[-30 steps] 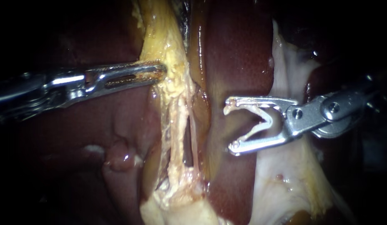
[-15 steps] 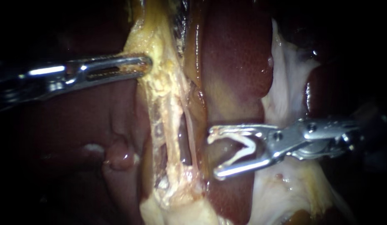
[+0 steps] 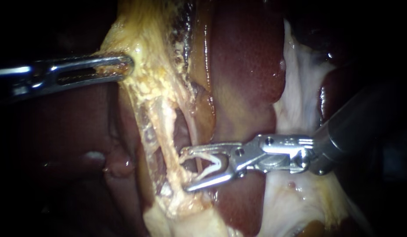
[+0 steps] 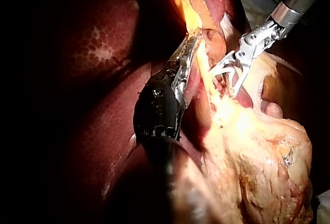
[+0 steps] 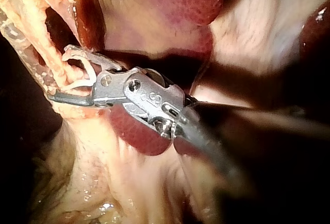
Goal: Clipping first clip left tube
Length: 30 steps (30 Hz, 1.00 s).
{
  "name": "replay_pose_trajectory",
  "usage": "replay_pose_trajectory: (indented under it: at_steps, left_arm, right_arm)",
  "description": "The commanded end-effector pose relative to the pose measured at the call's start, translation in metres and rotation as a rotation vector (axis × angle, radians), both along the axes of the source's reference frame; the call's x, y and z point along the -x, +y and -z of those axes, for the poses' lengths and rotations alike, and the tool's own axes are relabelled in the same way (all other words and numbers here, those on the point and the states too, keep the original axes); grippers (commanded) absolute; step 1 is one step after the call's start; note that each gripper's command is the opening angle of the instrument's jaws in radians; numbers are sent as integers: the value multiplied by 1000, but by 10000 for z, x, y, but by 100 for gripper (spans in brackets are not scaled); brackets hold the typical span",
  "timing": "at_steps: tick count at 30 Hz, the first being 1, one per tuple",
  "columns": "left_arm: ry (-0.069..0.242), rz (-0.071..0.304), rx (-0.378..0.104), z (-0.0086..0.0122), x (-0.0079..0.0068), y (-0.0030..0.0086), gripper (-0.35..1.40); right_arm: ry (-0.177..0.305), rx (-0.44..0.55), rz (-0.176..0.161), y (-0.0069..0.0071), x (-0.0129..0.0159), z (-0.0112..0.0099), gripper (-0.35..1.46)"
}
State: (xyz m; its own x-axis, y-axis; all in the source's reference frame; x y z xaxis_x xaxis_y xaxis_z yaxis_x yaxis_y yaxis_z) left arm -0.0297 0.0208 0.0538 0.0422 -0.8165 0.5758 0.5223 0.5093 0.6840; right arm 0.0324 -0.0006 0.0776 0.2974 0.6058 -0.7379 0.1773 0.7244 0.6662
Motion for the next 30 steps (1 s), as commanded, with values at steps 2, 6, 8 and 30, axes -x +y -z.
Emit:
replay_pose_trajectory:
  at_steps: [2,6,8,30]
  left_arm:
    - [0,-1,0,0,0,0,-35]
    - [0,-1,0,0,0,0,-35]
    - [0,-1,0,0,0,-1,-35]
    - [1,1,1,-1,4,0,-35]
  right_arm:
    - [0,0,-1,0,-5,-2,58]
    - [11,-4,17,-1,-17,-5,58]
    - [39,-8,28,-3,-21,-6,58]
    - [272,-224,159,-16,-45,16,46]
